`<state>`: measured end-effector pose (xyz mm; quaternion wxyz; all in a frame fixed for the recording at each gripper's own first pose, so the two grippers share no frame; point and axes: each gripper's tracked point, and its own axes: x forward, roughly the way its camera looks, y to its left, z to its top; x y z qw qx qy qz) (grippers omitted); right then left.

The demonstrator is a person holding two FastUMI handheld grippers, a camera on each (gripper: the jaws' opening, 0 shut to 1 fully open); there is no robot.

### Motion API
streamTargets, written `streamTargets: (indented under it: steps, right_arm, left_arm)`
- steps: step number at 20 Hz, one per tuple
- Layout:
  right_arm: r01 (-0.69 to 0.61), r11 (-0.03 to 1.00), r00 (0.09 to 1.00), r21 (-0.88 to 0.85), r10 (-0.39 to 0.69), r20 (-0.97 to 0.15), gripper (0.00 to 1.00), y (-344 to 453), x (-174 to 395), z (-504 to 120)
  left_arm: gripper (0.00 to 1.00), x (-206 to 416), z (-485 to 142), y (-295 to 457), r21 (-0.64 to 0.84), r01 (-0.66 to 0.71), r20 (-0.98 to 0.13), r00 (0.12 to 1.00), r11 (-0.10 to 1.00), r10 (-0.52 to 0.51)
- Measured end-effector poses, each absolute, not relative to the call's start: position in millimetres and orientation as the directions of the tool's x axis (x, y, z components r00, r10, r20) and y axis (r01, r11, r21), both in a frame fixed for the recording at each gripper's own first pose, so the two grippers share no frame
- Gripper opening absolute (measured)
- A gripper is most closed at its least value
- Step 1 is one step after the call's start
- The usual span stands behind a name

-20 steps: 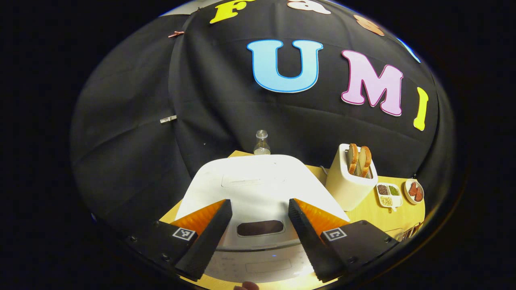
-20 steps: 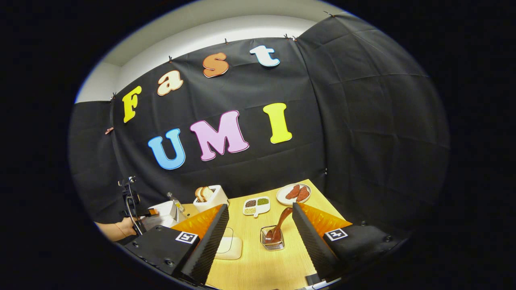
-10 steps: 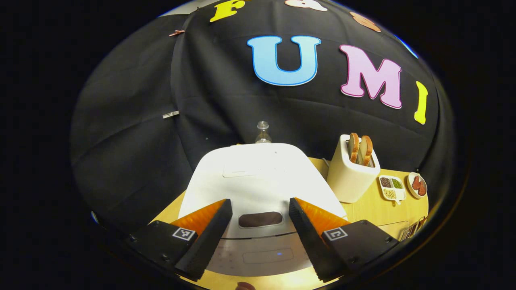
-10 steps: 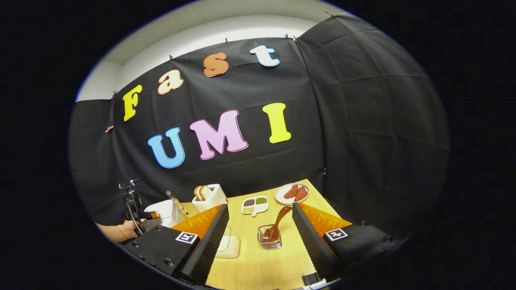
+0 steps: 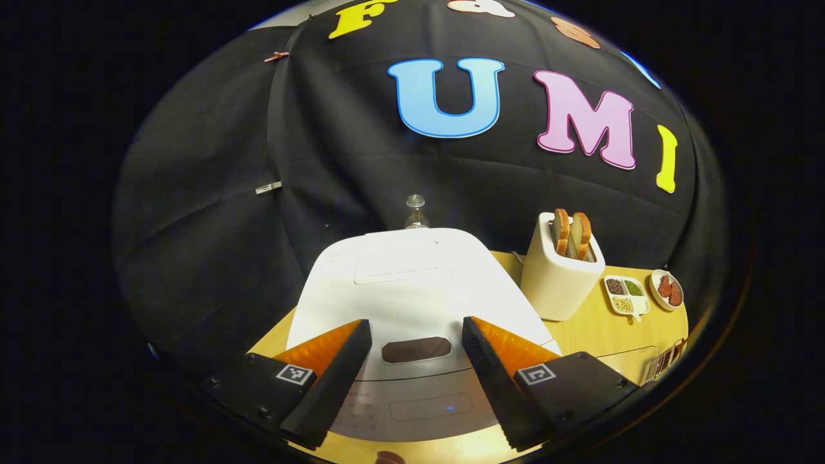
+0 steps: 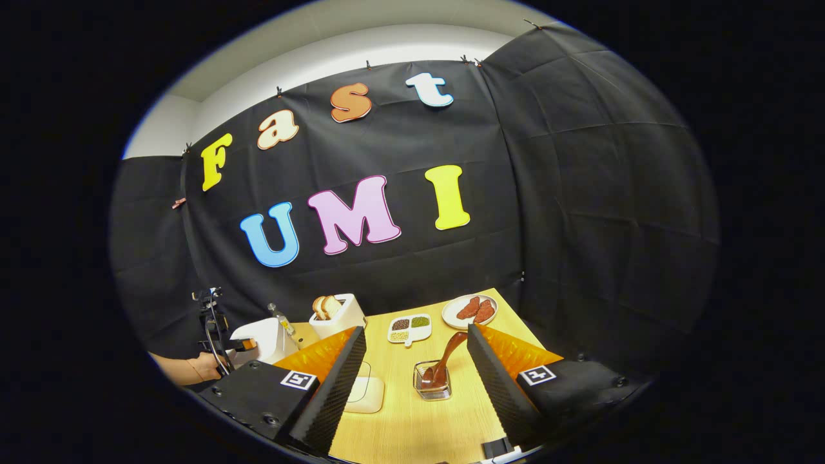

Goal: Close the left gripper, press the button to open the rice cooker; take a wooden spoon from the chopstick holder with the right hand, scoop a spoonful of rice and pour it into the rice cooker, then put the wooden spoon back into the chopstick holder.

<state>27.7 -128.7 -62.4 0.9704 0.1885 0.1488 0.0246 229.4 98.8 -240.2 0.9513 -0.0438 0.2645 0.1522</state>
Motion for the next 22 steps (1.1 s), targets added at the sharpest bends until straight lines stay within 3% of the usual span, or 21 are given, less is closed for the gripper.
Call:
streamTargets:
  steps: [7, 12, 17, 22]
  right_arm:
    - [0.020, 0.948, 0.960, 0.318, 0.071, -0.272, 0.98, -132.2, 38.1, -63.1]
    - [0.002, 0.968, 0.972, 0.249, 0.056, -0.226, 0.98, -128.4, 45.4, -45.6]
    - [-0.027, 0.986, 0.983, 0.166, 0.056, -0.173, 0.98, -115.9, 50.0, -28.7]
    - [-0.049, 0.988, 0.992, 0.148, 0.066, -0.110, 0.98, -101.6, 49.3, -6.0]
  left_arm:
    - [0.96, 204.2, -150.8, 51.4, -0.096, -0.161, -0.290, 0.949, 0.982, 0.127]
    - [0.96, 161.6, -78.6, 15.4, -0.134, -0.033, -0.132, 0.991, 0.990, 0.015]
    - [0.95, 110.8, -34.8, -5.6, -0.094, 0.044, -0.047, 0.998, 0.995, -0.049]
    - [0.95, 58.8, -22.9, -24.5, -0.087, 0.085, -0.033, 0.996, 0.993, -0.088]
